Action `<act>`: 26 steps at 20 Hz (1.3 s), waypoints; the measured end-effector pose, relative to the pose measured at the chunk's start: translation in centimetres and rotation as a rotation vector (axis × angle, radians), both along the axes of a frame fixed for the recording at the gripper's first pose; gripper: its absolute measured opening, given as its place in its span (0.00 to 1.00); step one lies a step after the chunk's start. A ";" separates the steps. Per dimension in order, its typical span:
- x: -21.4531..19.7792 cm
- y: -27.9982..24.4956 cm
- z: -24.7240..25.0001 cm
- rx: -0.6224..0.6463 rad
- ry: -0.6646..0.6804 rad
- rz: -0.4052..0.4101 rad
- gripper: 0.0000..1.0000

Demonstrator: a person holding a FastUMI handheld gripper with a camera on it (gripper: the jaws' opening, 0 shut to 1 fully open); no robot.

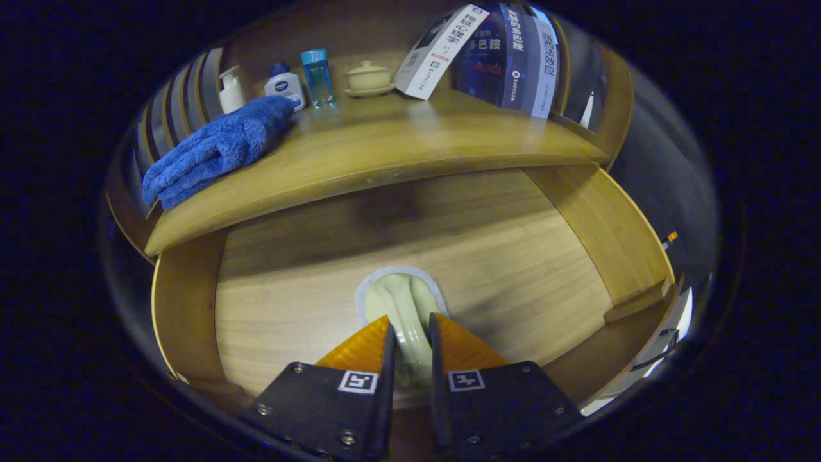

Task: Pull open the drawer, take out the items inside it, and place them on the countertop above the cabinet.

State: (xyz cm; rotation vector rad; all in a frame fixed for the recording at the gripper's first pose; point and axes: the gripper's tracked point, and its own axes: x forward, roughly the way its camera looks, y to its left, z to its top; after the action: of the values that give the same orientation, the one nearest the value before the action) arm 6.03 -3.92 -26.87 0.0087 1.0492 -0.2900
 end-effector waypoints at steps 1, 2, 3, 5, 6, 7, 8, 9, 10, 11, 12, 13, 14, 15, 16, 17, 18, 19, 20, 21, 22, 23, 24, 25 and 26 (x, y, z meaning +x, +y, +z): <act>0.0 0.0 0.1 -0.005 0.000 0.002 0.26; 0.1 0.0 0.0 -0.009 -0.004 0.005 0.26; 0.1 0.0 0.0 -0.014 -0.004 0.011 0.26; 0.1 0.1 0.1 -0.024 -0.011 0.025 0.26; 0.1 0.2 0.2 -0.028 -0.017 0.033 0.26; 0.3 0.0 0.2 -0.032 -0.029 0.033 0.26; 0.5 0.1 0.1 -0.036 -0.039 0.033 0.26; 0.4 0.1 0.1 -0.041 -0.042 0.035 0.26; 0.5 0.1 0.2 -0.047 -0.047 0.040 0.26; 0.6 0.1 0.2 -0.052 -0.055 0.042 0.26; 0.7 0.1 0.3 -0.058 -0.065 0.040 0.26; 0.9 0.2 0.3 -0.059 -0.080 0.048 0.25; 1.1 0.1 0.8 -0.068 -0.083 0.055 0.20; 1.1 0.0 0.3 -0.076 -0.077 0.060 0.15; 0.9 -0.2 0.5 -0.091 -0.070 0.062 0.15; 0.7 -0.3 0.8 -0.105 -0.065 0.064 0.15; 0.7 -0.3 1.2 -0.109 -0.073 0.061 0.14; 0.9 -0.3 1.7 -0.105 -0.094 0.058 0.14; 1.1 -0.1 2.5 -0.100 -0.121 0.056 0.15; 1.2 -0.1 3.4 -0.100 -0.144 0.054 0.14; 1.2 -0.1 4.5 -0.108 -0.166 0.051 0.14; 1.3 -0.2 5.6 -0.117 -0.190 0.048 0.15; 1.4 -0.1 6.9 -0.124 -0.217 0.047 0.14; 1.5 -0.1 8.1 -0.132 -0.244 0.046 0.14; 1.6 -0.1 9.6 -0.147 -0.270 0.045 0.15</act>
State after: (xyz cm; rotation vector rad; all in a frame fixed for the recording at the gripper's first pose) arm 7.65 -4.01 -17.29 -0.1053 0.7577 -0.3155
